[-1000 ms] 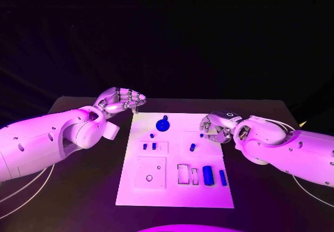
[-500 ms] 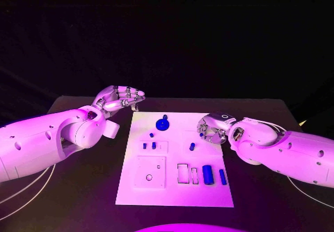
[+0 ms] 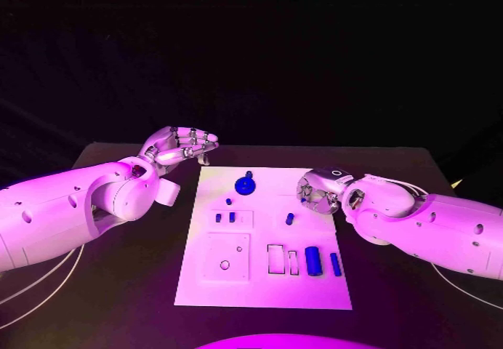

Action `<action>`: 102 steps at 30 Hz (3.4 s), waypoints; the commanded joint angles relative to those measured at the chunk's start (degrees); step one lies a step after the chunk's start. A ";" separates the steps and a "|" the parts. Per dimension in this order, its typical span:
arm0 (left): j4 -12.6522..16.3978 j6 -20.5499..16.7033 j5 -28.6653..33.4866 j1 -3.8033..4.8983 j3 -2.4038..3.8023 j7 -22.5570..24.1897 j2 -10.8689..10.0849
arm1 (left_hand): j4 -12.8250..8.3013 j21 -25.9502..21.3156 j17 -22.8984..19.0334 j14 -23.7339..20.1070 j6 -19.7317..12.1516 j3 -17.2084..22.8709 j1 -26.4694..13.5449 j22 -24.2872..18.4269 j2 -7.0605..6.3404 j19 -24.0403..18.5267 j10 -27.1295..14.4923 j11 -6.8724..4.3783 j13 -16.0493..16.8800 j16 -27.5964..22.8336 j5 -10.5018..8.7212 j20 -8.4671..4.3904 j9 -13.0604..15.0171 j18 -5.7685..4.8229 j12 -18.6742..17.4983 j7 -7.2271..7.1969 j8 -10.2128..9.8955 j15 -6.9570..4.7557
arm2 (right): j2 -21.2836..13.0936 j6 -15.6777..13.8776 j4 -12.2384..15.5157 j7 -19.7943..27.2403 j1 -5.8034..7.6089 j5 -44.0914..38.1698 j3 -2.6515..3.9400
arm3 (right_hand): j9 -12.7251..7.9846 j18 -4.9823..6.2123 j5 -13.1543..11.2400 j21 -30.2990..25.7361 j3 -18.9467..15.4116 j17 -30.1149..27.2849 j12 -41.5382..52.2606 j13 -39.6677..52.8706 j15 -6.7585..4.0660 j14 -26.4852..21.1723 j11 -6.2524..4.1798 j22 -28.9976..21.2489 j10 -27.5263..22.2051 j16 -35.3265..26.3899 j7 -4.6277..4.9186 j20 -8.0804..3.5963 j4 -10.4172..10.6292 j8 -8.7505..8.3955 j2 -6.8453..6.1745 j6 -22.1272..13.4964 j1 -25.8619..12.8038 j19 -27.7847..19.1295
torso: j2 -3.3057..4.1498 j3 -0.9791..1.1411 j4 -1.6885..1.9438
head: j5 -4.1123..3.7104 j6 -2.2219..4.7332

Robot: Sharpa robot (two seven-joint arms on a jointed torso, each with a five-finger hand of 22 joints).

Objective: Assemble the parts on the task board

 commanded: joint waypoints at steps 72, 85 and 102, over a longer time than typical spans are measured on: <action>-0.41 1.54 0.25 0.02 0.04 -0.99 1.13 | 0.03 -1.58 -0.01 -0.31 -2.07 -1.39 -0.55 -1.04 0.59 0.86 -1.67 1.14 -0.09 -0.45 0.11 0.42 -0.21 0.75 -0.99 1.08 -1.24 0.98 | 1.47 -8.79 18.05 -2.88 -1.67 -2.31 -0.02 | 1.35 -1.73 1.10 3.92 4.99 -1.73 -2.25 0.19 -1.36 2.49 -0.74 11.61 4.41 -0.67 -0.50 -0.36 -6.48 0.79 1.09 2.54 -1.43 1.45 | -0.01 -0.16 0.03 | 4.58 -1.12; -0.34 1.77 0.22 0.02 0.04 -1.21 1.19 | 0.01 -1.68 0.00 -0.39 -2.22 -1.46 -0.51 -1.11 0.58 0.87 -1.86 1.20 -0.08 -0.48 0.12 0.46 -0.21 0.75 -1.03 1.14 -1.28 1.04 | 4.42 -8.41 15.97 -2.29 -4.19 -2.23 -0.28 | 1.36 -1.72 1.11 3.88 5.08 -1.76 -2.33 0.18 -1.35 2.49 -0.71 11.59 4.41 -0.68 -0.46 -0.36 -6.57 0.76 1.09 2.52 -1.51 1.43 | -0.03 -0.06 0.00 | 5.44 -1.93; -0.39 1.19 0.17 0.02 0.03 -0.63 1.28 | -0.02 -1.75 0.00 -0.44 -2.29 -1.50 -0.46 -1.16 0.61 0.88 -1.95 1.23 -0.07 -0.48 0.14 0.49 -0.19 0.75 -1.03 1.16 -1.29 1.07 | 6.52 -8.40 13.96 -1.20 -6.72 -1.77 -0.51 | 1.37 -1.71 1.11 3.83 5.18 -1.74 -2.42 0.18 -1.33 2.50 -0.69 11.57 4.40 -0.64 -0.43 -0.36 -6.70 0.71 1.09 2.50 -1.59 1.40 | 0.01 -0.09 -0.02 | 5.81 -2.47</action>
